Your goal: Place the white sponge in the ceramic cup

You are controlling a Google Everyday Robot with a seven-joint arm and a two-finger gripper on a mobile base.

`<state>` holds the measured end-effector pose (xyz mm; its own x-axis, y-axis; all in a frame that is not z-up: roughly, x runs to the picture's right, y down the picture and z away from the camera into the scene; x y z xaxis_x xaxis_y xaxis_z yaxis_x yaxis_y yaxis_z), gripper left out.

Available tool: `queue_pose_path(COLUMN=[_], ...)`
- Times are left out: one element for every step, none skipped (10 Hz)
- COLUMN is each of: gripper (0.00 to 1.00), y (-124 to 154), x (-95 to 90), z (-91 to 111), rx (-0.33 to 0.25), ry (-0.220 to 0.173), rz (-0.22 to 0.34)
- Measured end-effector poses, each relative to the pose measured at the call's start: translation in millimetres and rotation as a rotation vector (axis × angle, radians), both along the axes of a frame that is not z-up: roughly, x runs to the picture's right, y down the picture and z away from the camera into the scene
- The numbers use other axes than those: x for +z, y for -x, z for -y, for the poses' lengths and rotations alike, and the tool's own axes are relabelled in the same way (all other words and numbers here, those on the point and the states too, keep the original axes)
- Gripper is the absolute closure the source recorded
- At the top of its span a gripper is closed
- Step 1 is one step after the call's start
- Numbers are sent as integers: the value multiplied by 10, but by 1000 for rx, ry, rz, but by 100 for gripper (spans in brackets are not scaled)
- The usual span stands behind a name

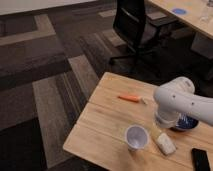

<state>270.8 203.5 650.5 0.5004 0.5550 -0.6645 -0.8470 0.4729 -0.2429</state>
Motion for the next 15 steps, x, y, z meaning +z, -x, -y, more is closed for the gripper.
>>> queue_pose_path(gripper=[35,35,35,35,35,35,35,35,35,35,35,35,35,35,35], y=[-31,-63,-82,-93,-119,-164,-215,-280,-318,-351,-388,-388,-373,-339,-277], x=[-20,-4,69,122,169,236,273,308,318,337,382,399,448,498,572], z=[-88,-160,-228,-242,-276,-315,-364,-415,-449,-477,-508,-515,-518,-519,-513], rx=[27,58,103,120,136,142,146,143,146,144,135,134,129,122,113], ry=[16,29,38,33,33,23,17,12,9,5,-2,-3,-7,-8,-10], rz=[-13,-15,9,25,42,63,71,74,74,76,82,85,94,105,125])
